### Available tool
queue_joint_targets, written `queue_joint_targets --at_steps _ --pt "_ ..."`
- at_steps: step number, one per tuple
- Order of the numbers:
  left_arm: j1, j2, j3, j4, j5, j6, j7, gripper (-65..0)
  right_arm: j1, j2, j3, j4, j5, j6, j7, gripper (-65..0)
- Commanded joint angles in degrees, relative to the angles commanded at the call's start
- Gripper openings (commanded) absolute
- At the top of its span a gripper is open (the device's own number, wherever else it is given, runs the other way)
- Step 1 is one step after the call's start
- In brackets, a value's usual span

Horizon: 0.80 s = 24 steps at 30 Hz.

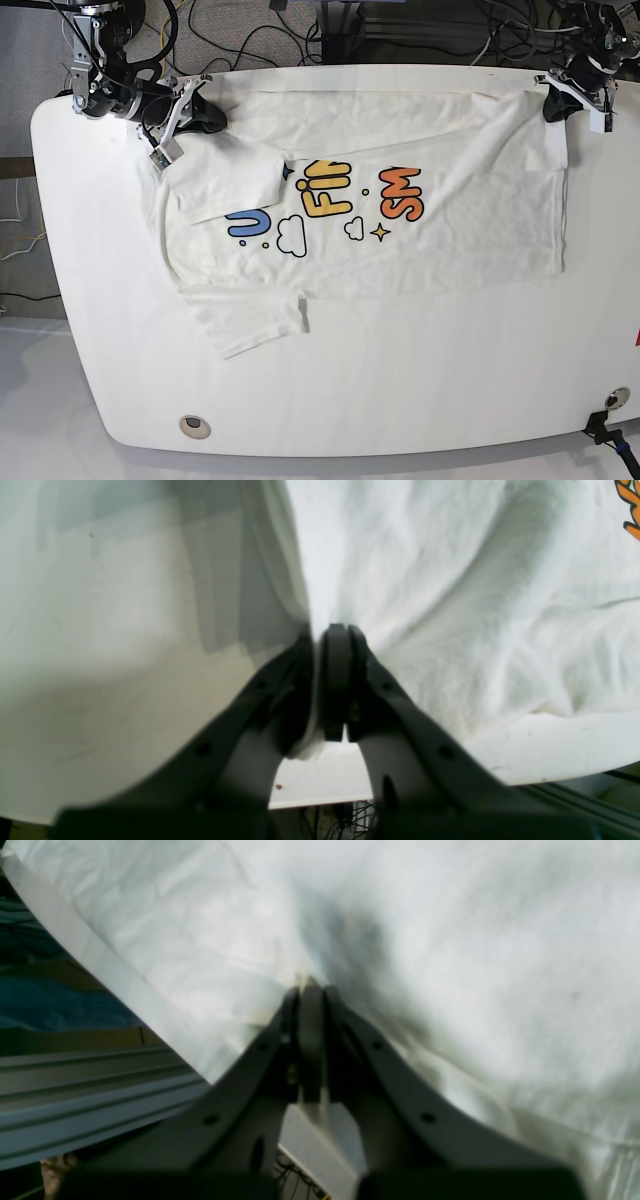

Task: Fold the T-shirt properly
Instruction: 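Hold both shoulders and stretch the shirt flat between the grippers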

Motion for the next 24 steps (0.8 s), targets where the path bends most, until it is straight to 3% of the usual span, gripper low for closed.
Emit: queue_joint_targets --at_steps 6,16,24 --pt "0.35 -1.58 0.09 -0.18 0.00 0.00 0.00 -65.0 -0.62 0.53 0.09 0.53 0.09 0.09 0.26 -65.0" --pt "-0.35 -1.58 0.26 -0.18 0.00 0.00 -0.26 -65.0 1.23 0.35 0.18 10.55 0.09 -0.18 0.26 -65.0" --pt "-2.81 -1.58 0.44 -0.26 0.09 0.00 -0.09 -65.0 1.67 -1.14 5.98 15.65 0.00 -0.18 0.26 -65.0"
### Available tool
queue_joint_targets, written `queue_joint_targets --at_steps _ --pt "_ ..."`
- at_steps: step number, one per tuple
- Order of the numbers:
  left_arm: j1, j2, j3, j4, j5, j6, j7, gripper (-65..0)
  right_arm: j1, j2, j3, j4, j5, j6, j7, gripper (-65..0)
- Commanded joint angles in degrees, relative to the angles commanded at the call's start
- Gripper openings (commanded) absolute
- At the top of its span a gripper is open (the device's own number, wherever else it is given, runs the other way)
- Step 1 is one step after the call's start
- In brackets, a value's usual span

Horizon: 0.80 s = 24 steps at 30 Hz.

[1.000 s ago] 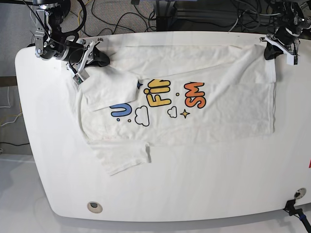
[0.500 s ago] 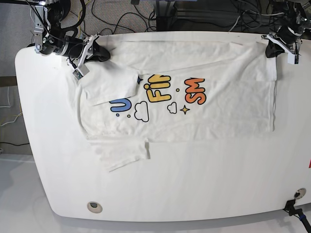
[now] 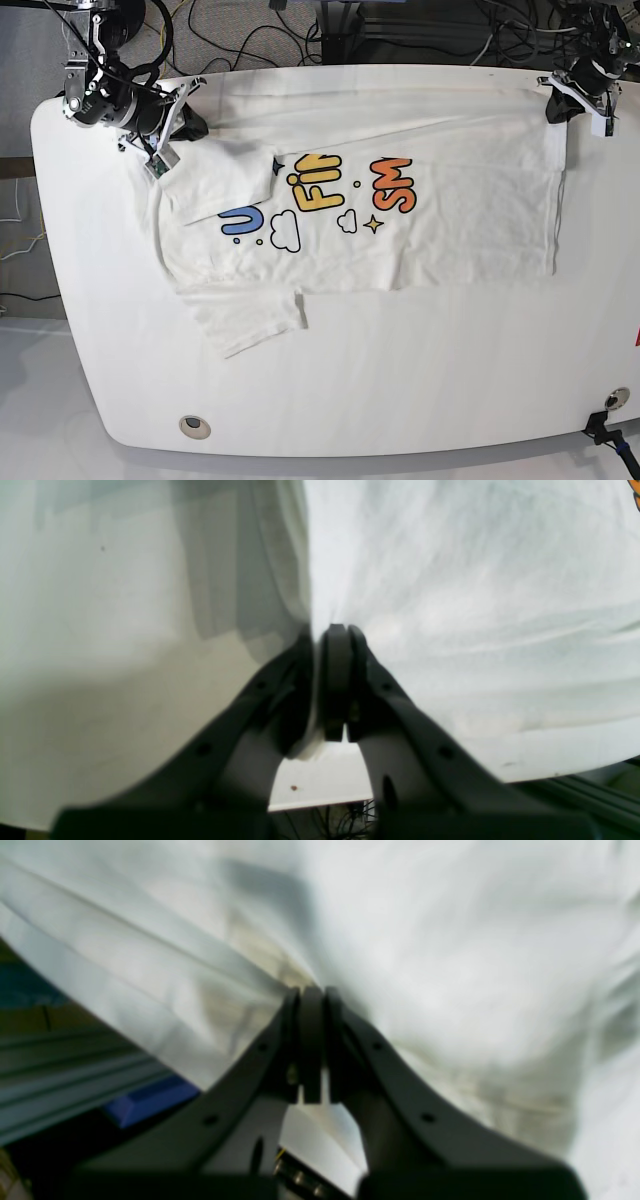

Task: Fold the T-shirt properly
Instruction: 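Hold both shoulders and stretch the shirt flat between the grippers, then open the right gripper and release the shoulder fabric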

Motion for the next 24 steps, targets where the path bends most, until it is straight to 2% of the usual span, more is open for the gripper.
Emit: queue_joint_targets --at_steps 5,11,17,24 --pt "0.00 0.00 0.00 0.09 0.00 0.00 0.00 -65.0 -0.35 -0.09 0.35 3.60 0.00 -0.09 -0.62 -65.0" --pt "0.00 -0.18 0.00 0.00 0.00 0.00 0.00 -65.0 -0.44 -0.18 0.44 6.51 0.18 -0.09 -7.30 -65.0" --pt "0.00 -0.18 0.00 0.00 0.00 0.00 0.00 -65.0 -1.85 -0.18 0.35 6.51 0.26 -0.09 -7.91 -65.0" --pt "0.00 -0.18 0.00 0.00 0.00 0.00 0.00 -65.0 -3.52 -0.18 0.26 7.30 0.35 0.09 -7.91 -36.7"
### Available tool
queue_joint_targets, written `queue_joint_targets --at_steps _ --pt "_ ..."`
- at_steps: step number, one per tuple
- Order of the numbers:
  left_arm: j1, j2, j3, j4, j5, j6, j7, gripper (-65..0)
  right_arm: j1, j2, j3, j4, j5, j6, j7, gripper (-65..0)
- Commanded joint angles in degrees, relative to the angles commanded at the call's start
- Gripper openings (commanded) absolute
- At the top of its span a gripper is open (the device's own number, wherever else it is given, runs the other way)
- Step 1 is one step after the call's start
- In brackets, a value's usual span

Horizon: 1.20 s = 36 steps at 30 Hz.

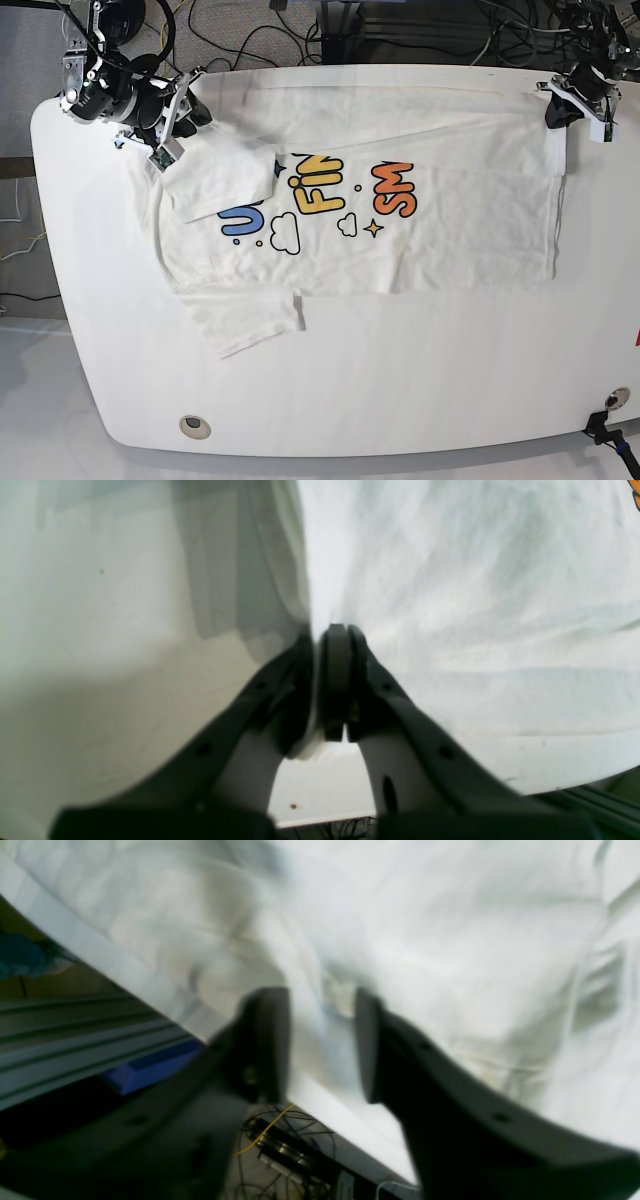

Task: Fold the T-shirt properly
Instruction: 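Open the right gripper and release the shoulder fabric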

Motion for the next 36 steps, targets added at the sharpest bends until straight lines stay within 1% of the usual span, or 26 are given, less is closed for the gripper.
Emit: queue_joint_targets --at_steps 2,7,13,16,17,18,20,22,23,25,26,29,34,36 --pt "0.00 0.00 0.00 0.00 0.00 0.00 0.00 -65.0 -0.09 0.00 0.09 0.88 0.00 0.09 0.00 -32.7" --pt "-0.09 0.00 0.00 0.00 0.00 0.00 0.00 -65.0 0.35 0.00 0.18 2.37 0.09 0.18 0.35 -32.4" --pt "-0.09 -0.62 0.00 0.00 0.00 0.00 -0.09 -65.0 3.34 0.00 0.00 2.20 -0.26 0.09 4.66 -32.4" --pt "-0.09 -0.70 0.00 0.00 0.00 0.00 -0.09 -65.0 4.66 0.09 0.18 2.02 -0.70 -0.09 5.36 -32.4" --pt "-0.09 -0.70 0.00 0.00 0.00 0.00 -0.09 -65.0 5.45 0.09 0.18 2.02 -1.93 -0.09 5.36 -32.4" --pt "-0.09 -0.70 0.00 0.00 0.00 0.00 -0.09 -65.0 5.80 0.09 0.18 2.02 -4.31 -0.09 5.36 -32.4" --pt "-0.09 -0.70 0.00 0.00 0.00 0.00 -0.09 -65.0 5.98 -0.26 0.18 2.02 -11.16 -0.09 5.45 -32.4" --pt "-0.09 -0.70 0.09 0.00 0.00 0.00 -0.09 -65.0 5.98 -2.73 0.35 2.02 -18.90 -0.09 6.95 -32.4" --pt "-0.26 -0.70 0.09 0.00 0.00 0.00 -0.09 -65.0 5.89 -3.78 1.41 2.02 -22.68 0.09 7.56 -32.4" --pt "-1.32 -0.62 0.09 0.00 0.00 0.00 -0.09 -65.0 6.07 -6.33 3.25 2.02 -27.78 0.22 8.00 -32.4" --pt "-1.41 -0.62 0.09 0.00 0.00 0.00 -0.09 -65.0 6.07 -7.21 3.96 2.02 -28.92 0.22 8.00 -32.4" --pt "-1.49 -0.62 0.09 0.00 0.00 0.00 -0.09 -65.0 6.95 -8.00 4.13 2.02 -28.92 0.22 8.00 -32.4" --pt "-1.14 -0.62 0.00 0.26 0.00 0.00 0.09 -65.0 6.95 -8.00 4.04 2.02 -28.92 0.22 8.00 -32.4" --pt "0.26 -0.62 -0.09 0.26 0.00 0.00 0.09 -65.0 6.77 -8.00 4.04 2.02 -28.92 0.22 8.00 -32.4"
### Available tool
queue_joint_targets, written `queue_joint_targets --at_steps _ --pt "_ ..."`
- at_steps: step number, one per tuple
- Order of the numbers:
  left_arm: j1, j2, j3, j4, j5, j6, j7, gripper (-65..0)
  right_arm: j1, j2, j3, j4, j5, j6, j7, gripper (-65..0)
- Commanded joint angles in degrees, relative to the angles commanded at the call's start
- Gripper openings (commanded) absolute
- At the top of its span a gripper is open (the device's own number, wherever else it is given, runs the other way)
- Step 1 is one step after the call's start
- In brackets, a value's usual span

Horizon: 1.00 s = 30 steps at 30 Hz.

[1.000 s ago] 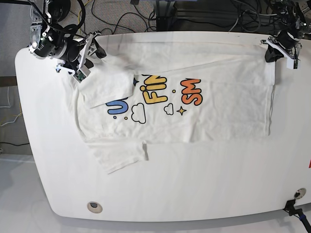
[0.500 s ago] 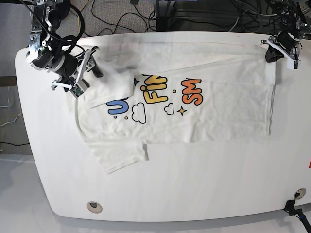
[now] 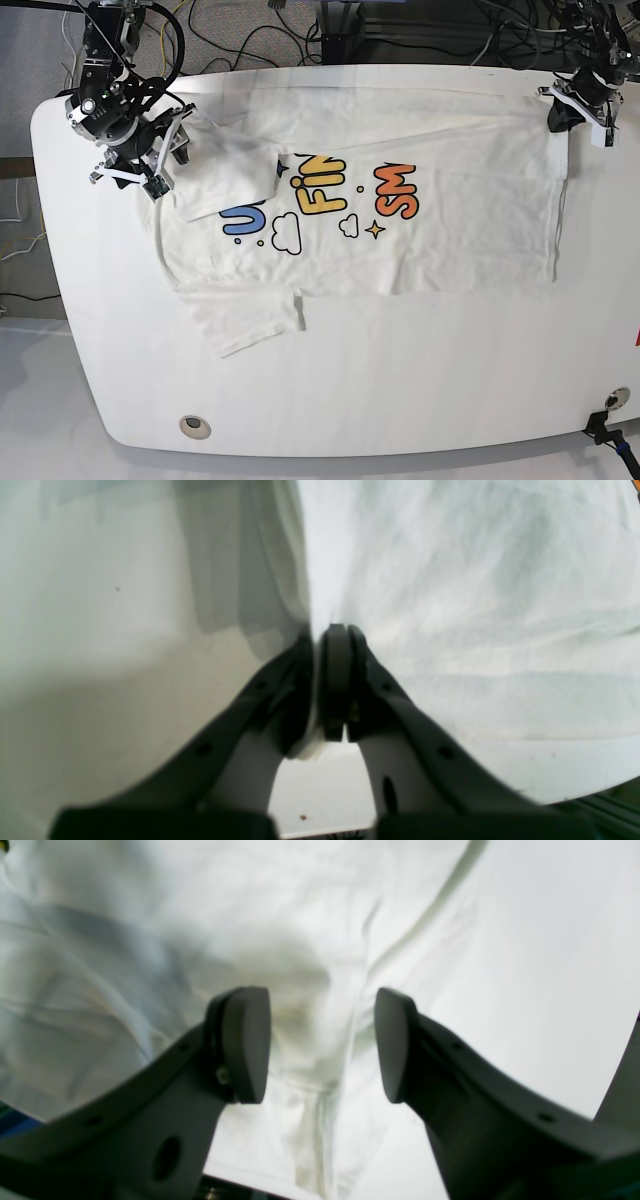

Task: Fold the T-shirt properly
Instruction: 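Open the right gripper and release the shoulder fabric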

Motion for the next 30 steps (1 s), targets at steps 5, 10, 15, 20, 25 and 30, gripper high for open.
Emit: queue_joint_targets --at_steps 5,10,15,20,25,30 --pt "0.97 0.26 0.00 0.09 -0.09 0.00 0.00 -65.0 0.00 0.00 0.00 0.00 0.00 0.00 0.00 -32.4" --pt "1.58 0.26 0.00 0.09 -0.26 0.00 0.00 -65.0 0.00 -0.09 -0.09 0.00 0.00 0.00 0.00 -32.4" --pt "1.32 -0.09 0.09 0.09 -0.26 0.00 3.34 -65.0 0.00 -0.09 -0.09 0.00 0.00 0.00 0.00 -32.4" --pt "1.23 -0.09 -0.18 2.64 -0.09 0.09 3.43 -35.8 0.09 -1.49 -0.09 0.00 0.00 0.00 0.00 -32.4" --pt "1.41 -0.09 -0.18 3.34 -0.09 0.09 3.60 -24.9 0.09 -2.02 -0.18 0.00 0.00 0.00 0.00 -32.4" --pt "2.81 -0.18 -0.44 8.35 -0.09 0.09 3.60 -22.2 0.18 -2.73 -0.18 0.00 0.00 0.00 0.00 -32.4"
